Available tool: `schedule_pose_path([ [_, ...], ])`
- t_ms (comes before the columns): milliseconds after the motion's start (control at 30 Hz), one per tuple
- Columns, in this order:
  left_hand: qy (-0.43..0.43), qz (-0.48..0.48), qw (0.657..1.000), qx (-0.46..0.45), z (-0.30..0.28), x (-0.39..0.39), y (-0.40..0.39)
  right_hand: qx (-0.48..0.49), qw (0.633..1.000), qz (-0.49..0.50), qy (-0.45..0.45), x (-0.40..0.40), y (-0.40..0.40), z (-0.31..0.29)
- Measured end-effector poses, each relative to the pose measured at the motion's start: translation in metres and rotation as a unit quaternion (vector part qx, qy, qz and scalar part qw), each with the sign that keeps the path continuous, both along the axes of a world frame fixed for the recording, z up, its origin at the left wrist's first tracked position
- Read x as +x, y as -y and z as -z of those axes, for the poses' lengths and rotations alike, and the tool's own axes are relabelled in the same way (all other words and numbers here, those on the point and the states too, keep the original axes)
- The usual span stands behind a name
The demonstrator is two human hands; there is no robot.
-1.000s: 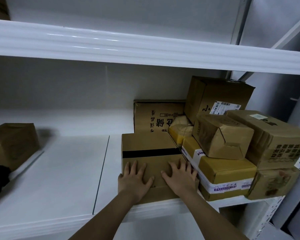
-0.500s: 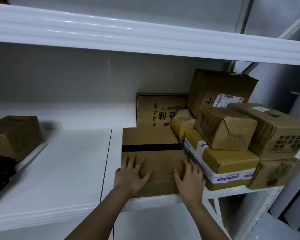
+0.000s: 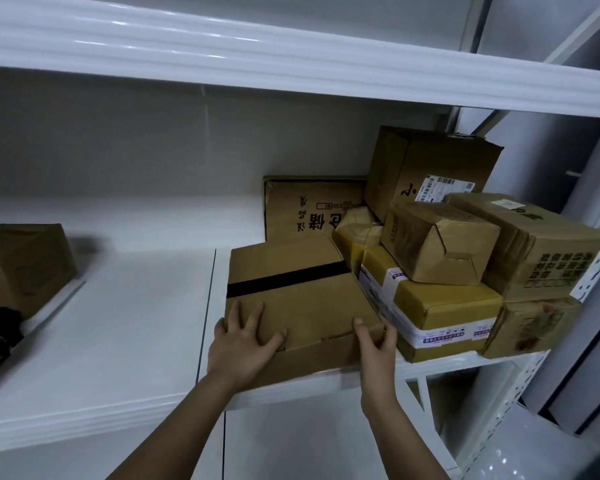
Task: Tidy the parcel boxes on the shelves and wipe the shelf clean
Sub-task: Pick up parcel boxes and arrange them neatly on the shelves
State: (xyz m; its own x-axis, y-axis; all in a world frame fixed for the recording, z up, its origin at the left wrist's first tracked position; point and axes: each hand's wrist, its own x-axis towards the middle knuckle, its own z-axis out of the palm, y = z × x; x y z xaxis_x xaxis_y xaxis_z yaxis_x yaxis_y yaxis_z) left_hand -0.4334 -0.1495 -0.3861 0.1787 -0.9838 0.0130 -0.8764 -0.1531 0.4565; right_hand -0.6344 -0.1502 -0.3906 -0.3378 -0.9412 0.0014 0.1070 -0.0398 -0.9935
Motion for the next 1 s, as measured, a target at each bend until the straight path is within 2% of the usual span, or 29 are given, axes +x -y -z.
schedule_pose_path([
  [133, -0.083, 0.061, 0.994, -0.02, 0.002, 0.008, -0.01, -0.071, 0.997, 0.029, -0.028, 0.006, -0.002, -0.029],
  [267, -0.072, 0.137, 0.985, -0.075, 0.006, -0.001, -0.022, -0.111, 0.985, 0.03, -0.127, 0.006, -0.005, -0.06],
  [367, -0.068, 0.135, 0.984, -0.091, 0.002, -0.017, -0.028, -0.171, 0.965, 0.031, -0.198, 0.012, -0.011, -0.078],
  [467, -0.105, 0.12, 0.981, -0.113, -0.004, -0.026, -0.032, -0.206, 0.94, 0.023, -0.27, 0.019, -0.016, -0.087],
  [667, -0.206, 0.102, 0.955, -0.189, -0.028, -0.033, -0.042, -0.264, 0.932, -0.043, -0.246, 0.031, -0.029, -0.099],
  [800, -0.254, 0.088, 0.926, -0.263, -0.049, -0.035, -0.051, -0.303, 0.913, -0.063, -0.265, 0.047, -0.035, -0.098],
  [933, -0.284, 0.04, 0.897, -0.335, -0.064, -0.041, -0.061, -0.327, 0.9, -0.095, -0.273, 0.061, -0.042, -0.1],
  [1000, -0.276, 0.003, 0.894, -0.354, -0.068, -0.04, -0.063, -0.332, 0.898, -0.124, -0.262, 0.068, -0.045, -0.102],
])
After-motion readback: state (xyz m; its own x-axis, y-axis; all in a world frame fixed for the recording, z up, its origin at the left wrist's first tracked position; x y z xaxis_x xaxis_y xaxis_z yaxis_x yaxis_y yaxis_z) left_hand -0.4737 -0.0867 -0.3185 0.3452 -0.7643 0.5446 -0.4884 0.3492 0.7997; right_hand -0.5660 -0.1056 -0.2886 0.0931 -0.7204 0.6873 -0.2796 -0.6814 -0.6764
